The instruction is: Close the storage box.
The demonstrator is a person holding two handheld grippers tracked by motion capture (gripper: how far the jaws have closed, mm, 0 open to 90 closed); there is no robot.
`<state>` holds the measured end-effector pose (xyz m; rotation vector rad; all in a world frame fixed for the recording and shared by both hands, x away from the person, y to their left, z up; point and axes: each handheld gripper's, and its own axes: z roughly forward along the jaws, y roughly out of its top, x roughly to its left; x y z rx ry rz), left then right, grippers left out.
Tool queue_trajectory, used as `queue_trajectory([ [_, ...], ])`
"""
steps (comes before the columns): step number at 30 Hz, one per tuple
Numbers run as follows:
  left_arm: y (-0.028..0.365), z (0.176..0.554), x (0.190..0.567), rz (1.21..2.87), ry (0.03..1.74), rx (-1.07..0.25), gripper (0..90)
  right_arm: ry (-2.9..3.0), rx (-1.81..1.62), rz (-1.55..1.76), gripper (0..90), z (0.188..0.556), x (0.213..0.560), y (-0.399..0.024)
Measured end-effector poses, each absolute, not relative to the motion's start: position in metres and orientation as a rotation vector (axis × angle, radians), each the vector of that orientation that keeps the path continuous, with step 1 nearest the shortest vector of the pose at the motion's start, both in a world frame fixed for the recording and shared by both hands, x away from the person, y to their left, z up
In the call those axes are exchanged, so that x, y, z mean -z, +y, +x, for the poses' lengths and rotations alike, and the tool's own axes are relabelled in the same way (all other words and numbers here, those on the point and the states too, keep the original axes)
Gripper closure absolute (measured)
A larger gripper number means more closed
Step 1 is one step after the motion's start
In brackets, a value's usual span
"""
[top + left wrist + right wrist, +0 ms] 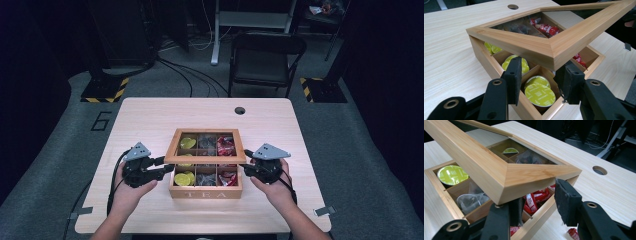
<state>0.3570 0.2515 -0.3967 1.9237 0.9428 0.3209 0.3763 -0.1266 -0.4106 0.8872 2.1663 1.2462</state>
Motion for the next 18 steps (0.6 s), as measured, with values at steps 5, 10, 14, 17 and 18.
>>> queue_trajectory([
  [5,0.252,0.355,0.402,1.917,0.948,-0.313,57.0,2.174,-1.247,0.892,57.7,0.374,0.415,-0.127],
  [10,0.250,0.353,0.406,1.922,0.943,-0.322,56.9,2.180,-1.252,0.911,57.0,0.372,0.419,-0.127],
  [14,0.249,0.352,0.410,1.935,0.933,-0.332,56.8,2.190,-1.267,0.916,56.5,0.369,0.422,-0.128],
  [17,0.249,0.350,0.413,1.936,0.926,-0.327,56.8,2.208,-1.266,0.916,56.2,0.366,0.424,-0.129],
  [18,0.248,0.350,0.414,1.936,0.925,-0.323,56.8,2.210,-1.269,0.924,56.2,0.365,0.425,-0.129],
])
